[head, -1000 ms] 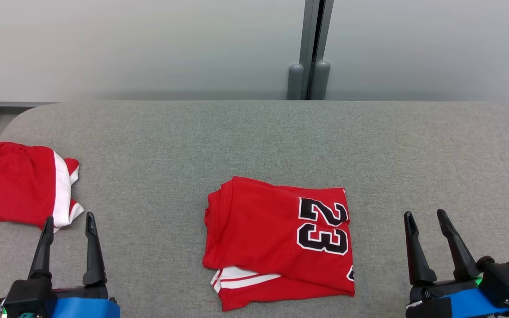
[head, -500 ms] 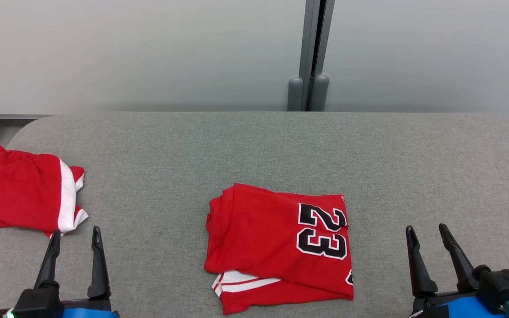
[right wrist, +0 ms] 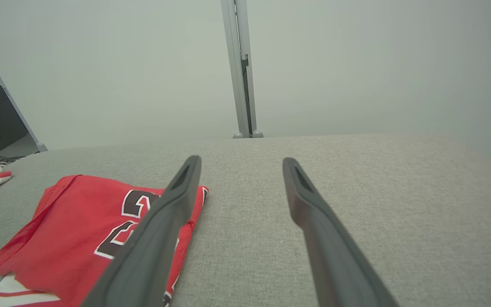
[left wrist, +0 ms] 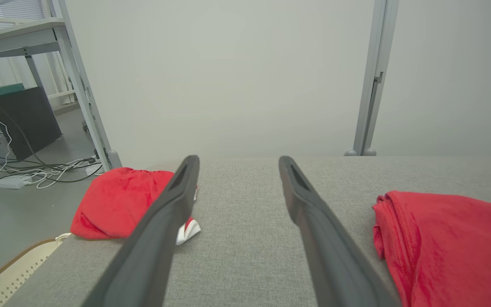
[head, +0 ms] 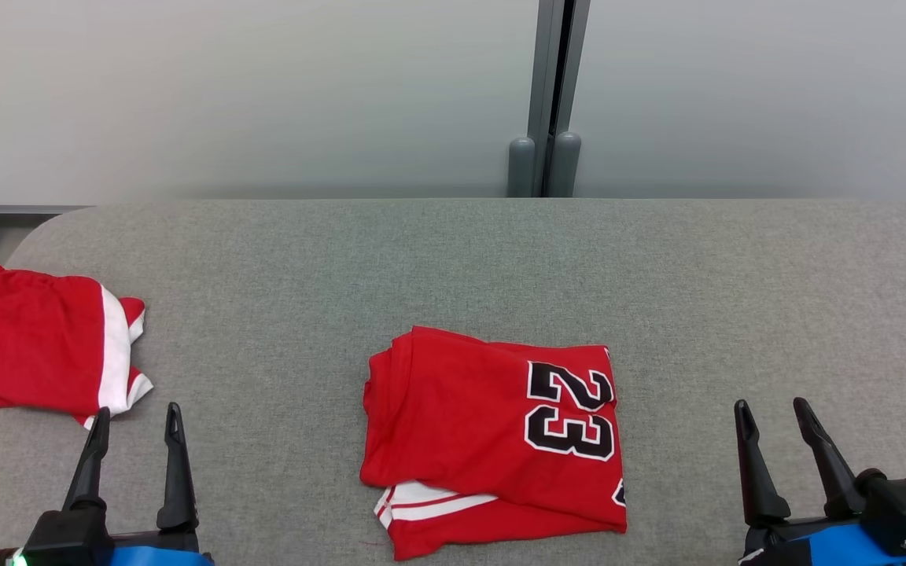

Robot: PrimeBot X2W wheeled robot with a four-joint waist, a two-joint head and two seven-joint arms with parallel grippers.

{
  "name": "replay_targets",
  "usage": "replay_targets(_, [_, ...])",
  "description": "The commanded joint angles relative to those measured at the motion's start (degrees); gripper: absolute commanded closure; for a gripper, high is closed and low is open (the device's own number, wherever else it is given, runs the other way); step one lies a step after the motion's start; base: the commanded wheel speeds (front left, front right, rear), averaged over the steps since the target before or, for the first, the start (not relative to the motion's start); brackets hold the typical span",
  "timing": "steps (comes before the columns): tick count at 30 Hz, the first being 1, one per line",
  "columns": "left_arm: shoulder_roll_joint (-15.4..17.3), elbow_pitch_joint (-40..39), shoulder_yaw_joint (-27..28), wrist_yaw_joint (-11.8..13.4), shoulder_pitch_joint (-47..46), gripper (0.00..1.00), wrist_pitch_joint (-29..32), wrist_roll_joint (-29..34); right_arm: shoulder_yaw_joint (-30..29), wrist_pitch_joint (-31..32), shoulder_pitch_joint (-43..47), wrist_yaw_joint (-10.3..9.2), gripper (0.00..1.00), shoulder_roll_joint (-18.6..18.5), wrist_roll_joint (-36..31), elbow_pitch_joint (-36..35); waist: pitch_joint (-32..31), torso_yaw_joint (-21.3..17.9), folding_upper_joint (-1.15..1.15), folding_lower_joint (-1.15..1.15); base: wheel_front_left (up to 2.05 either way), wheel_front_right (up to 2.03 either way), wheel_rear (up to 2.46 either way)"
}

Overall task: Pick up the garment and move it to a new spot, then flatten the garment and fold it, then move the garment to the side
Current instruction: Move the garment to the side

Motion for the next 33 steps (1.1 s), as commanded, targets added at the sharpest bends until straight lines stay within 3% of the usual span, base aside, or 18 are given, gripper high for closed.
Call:
replay_targets(1, [0.16,-0.35,-0.29,0.29,0.61,0.0,0.09,-0.2,0.0,0.03,0.94,0.02,0.0,-0.01,0.37,-0.3,0.03,0.02,0.0,0.0,0.0,0.0,0.0])
replay_targets(27, [1.25,-1.39,-0.86,1.49,0.92,0.0,0.95,-1.62,0.41,0.3,0.09,0.02,0.0,-0.02,0.68,-0.46,0.47,0.16,0.0,0.0,0.0,0.0,0.0])
replay_targets(33, [1.45,-1.83,-0.83,1.89,0.05,0.0,1.0,-2.03,3.53,2.3,-4.34,0.02,0.0,-0.03,-1.75,0.15,1.46,0.04,0.0,0.0,0.0,0.0,0.0])
